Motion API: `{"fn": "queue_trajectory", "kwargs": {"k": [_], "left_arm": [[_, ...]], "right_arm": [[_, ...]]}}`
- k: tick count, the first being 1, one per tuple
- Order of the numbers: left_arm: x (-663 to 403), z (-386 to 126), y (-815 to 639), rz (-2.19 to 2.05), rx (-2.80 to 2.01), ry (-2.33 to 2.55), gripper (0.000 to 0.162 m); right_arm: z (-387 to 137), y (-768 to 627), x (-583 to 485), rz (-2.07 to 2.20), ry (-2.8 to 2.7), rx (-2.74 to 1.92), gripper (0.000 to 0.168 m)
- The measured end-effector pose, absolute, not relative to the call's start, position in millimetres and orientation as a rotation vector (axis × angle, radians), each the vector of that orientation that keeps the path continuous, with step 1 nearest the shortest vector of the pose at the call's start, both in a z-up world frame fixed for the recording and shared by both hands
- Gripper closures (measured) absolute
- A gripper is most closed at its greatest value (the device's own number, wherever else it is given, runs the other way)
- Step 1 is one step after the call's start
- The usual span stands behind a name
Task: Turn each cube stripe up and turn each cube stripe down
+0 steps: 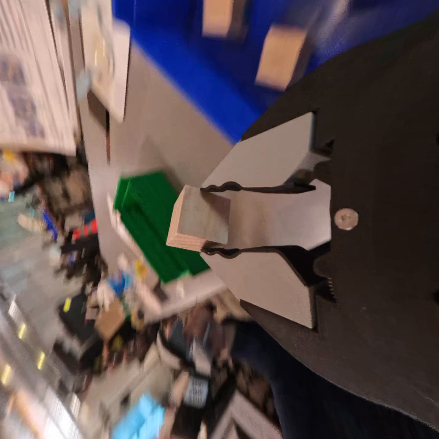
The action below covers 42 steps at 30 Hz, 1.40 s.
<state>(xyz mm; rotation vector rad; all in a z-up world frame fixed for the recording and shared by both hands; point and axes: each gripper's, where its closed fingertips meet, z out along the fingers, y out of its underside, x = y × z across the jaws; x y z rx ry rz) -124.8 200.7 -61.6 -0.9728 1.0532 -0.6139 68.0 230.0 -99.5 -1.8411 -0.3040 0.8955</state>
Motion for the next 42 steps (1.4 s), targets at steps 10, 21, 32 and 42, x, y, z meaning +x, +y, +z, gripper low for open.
{"fn": "queue_trajectory", "kwargs": {"k": [10, 21, 32, 42], "left_arm": [[-131.3, -70.6, 217.3, -0.521, -1.055, 1.046, 0.121], [-144.0, -110.3, 257.3, -0.442, -1.370, 1.026, 0.119], [-160.6, -126.3, 277.6, -0.459, -1.529, 0.962, 0.107], [-157.8, -130.2, 274.0, -0.465, -1.531, 0.989, 0.107]], "right_arm": [[-195.0, 240.8, 208.3, -0.084, -0.105, -2.367, 0.124], [-242.2, 240.8, 208.6, -0.186, -0.186, -2.577, 0.123], [-246.4, 232.9, 205.2, -0.206, -0.231, -2.640, 0.127], [-243.1, 231.6, 205.0, -0.264, -0.246, -2.634, 0.128]]}}
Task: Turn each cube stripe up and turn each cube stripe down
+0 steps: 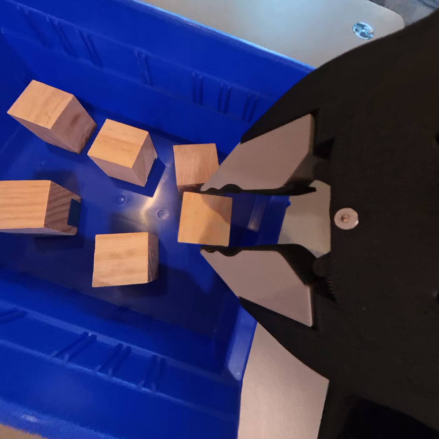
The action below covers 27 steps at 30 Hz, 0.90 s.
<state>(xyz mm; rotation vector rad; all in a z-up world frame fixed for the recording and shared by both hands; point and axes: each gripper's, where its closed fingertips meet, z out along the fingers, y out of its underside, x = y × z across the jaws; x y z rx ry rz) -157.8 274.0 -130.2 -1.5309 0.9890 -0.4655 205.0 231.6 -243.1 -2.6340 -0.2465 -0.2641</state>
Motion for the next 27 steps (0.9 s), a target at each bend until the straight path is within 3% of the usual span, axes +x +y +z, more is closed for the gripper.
{"fn": "queue_trajectory", "kwargs": {"k": [13, 21, 27], "left_arm": [[-158.1, -130.9, 273.8, -0.447, -1.519, 1.003, 0.107], [-159.7, -132.6, 277.4, -0.435, -1.529, 0.991, 0.106], [-177.2, -135.3, 306.8, -0.243, -1.559, 0.854, 0.099]], "right_arm": [[-225.6, 246.2, 204.2, -0.167, -0.199, -2.505, 0.129], [-241.7, 244.9, 211.6, -0.169, -0.190, -2.562, 0.129], [-229.0, 248.7, 210.8, -0.181, -0.173, -2.505, 0.126]]}}
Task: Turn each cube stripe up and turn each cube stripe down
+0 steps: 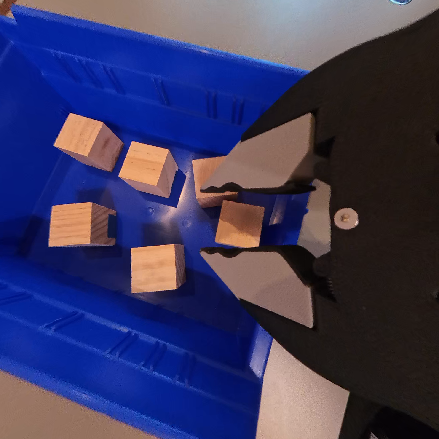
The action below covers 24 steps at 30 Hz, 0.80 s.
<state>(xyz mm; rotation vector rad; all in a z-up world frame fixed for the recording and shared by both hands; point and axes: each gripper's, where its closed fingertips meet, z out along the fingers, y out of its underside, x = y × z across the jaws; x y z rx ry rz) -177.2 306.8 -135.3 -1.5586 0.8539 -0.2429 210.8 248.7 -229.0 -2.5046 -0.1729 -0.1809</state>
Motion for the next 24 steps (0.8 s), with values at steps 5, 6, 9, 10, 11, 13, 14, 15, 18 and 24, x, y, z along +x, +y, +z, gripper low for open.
{"fn": "queue_trajectory", "kwargs": {"k": [5, 6, 9, 10, 11, 13, 14, 15, 18, 24], "left_arm": [[-180.9, -141.9, 314.6, -0.205, -1.568, 0.846, 0.095], [-181.4, -141.3, 314.1, -0.215, -1.567, 0.847, 0.095], [-185.8, -136.1, 313.6, -0.220, -1.557, 0.836, 0.095], [-187.1, -134.6, 313.4, -0.223, -1.555, 0.834, 0.095], [-187.9, -133.3, 313.2, -0.228, -1.554, 0.830, 0.095], [-188.2, -132.7, 312.8, -0.241, -1.556, 0.829, 0.095], [-188.3, -133.2, 313.1, -0.242, -1.559, 0.829, 0.095], [-188.5, -134.0, 313.8, -0.238, -1.562, 0.830, 0.095], [-185.7, -139.1, 312.7, -0.246, -1.577, 0.852, 0.091], [-174.4, -158.6, 301.8, -0.328, -1.636, 0.885, 0.085]], "right_arm": [[-211.7, 244.2, 210.7, -0.180, -0.168, -2.446, 0.125], [-203.8, 244.3, 209.7, -0.158, -0.156, -2.412, 0.125], [-175.8, 243.1, 207.8, -0.096, -0.113, -2.290, 0.124], [-166.2, 242.1, 208.5, -0.091, -0.101, -2.250, 0.125], [-157.1, 240.6, 209.0, -0.087, -0.092, -2.212, 0.125], [-139.1, 237.2, 209.9, -0.073, -0.073, -2.137, 0.125], [-132.0, 235.1, 209.3, -0.062, -0.068, -2.109, 0.125], [-126.4, 232.9, 207.8, -0.047, -0.064, -2.089, 0.123], [-114.0, 228.0, 200.0, -0.011, -0.080, -2.046, 0.118], [-99.7, 223.5, 170.4, 0.047, -0.134, -1.985, 0.088]]}}
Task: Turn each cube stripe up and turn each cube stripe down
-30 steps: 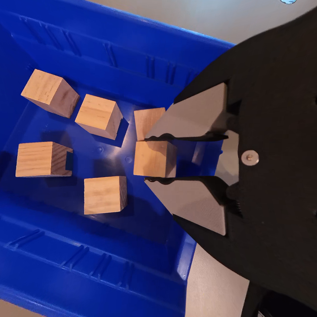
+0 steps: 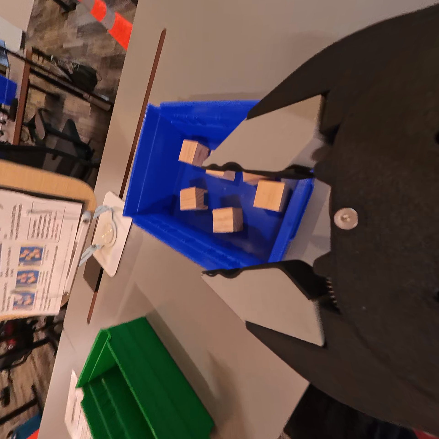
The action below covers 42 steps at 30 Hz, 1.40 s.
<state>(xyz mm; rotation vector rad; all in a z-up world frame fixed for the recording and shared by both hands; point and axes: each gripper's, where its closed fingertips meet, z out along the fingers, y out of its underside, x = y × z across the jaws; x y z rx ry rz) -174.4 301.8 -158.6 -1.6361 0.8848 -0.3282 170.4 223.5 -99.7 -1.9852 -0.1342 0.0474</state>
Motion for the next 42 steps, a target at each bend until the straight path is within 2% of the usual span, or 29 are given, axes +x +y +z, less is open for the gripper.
{"fn": "queue_trajectory", "kwargs": {"k": [4, 10, 12, 13, 15, 16, 17, 18, 20, 21, 32, 42], "left_arm": [[-184.1, -170.0, 307.9, -0.212, -1.636, 0.812, 0.086], [-187.4, -210.3, 315.9, -0.176, -1.702, 0.740, 0.094], [-188.0, -206.9, 318.8, -0.164, -1.691, 0.714, 0.118], [-190.5, -207.0, 321.7, -0.136, -1.696, 0.699, 0.124], [-193.7, -211.1, 325.9, -0.064, -1.717, 0.716, 0.122], [-193.5, -212.5, 326.4, -0.042, -1.725, 0.741, 0.129], [-193.4, -211.0, 327.2, -0.034, -1.718, 0.756, 0.151], [-195.5, -209.2, 329.3, -0.038, -1.714, 0.756, 0.158], [-202.6, -208.9, 335.5, -0.075, -1.736, 0.754, 0.159], [-207.1, -209.1, 338.0, -0.086, -1.747, 0.762, 0.159], [-251.3, -197.7, 350.0, -0.038, -1.745, 0.627, 0.160], [-280.1, -160.0, 344.4, -0.046, -1.684, 0.530, 0.160]], "right_arm": [[-112.9, 226.6, 123.8, 0.132, -0.269, -1.996, 0.083], [-185.4, 231.2, 101.8, 0.064, -0.249, -2.191, 0.083], [-207.2, 236.0, 99.3, 0.028, -0.234, -2.224, 0.085], [-220.1, 238.3, 102.5, -0.009, -0.222, -2.261, 0.085], [-241.3, 243.7, 105.9, -0.056, -0.211, -2.325, 0.083], [-241.1, 249.6, 110.2, -0.119, -0.203, -2.300, 0.079], [-240.5, 253.7, 111.7, -0.161, -0.206, -2.285, 0.085], [-239.1, 256.8, 111.6, -0.191, -0.213, -2.276, 0.100], [-235.6, 259.8, 103.6, -0.227, -0.272, -2.269, 0.147], [-235.2, 260.7, 105.3, -0.282, -0.262, -2.277, 0.149], [-235.4, 280.7, 48.8, -0.220, -0.292, -2.249, 0.145], [-235.4, 307.7, -69.9, -0.109, -0.421, -2.249, 0.135]]}}
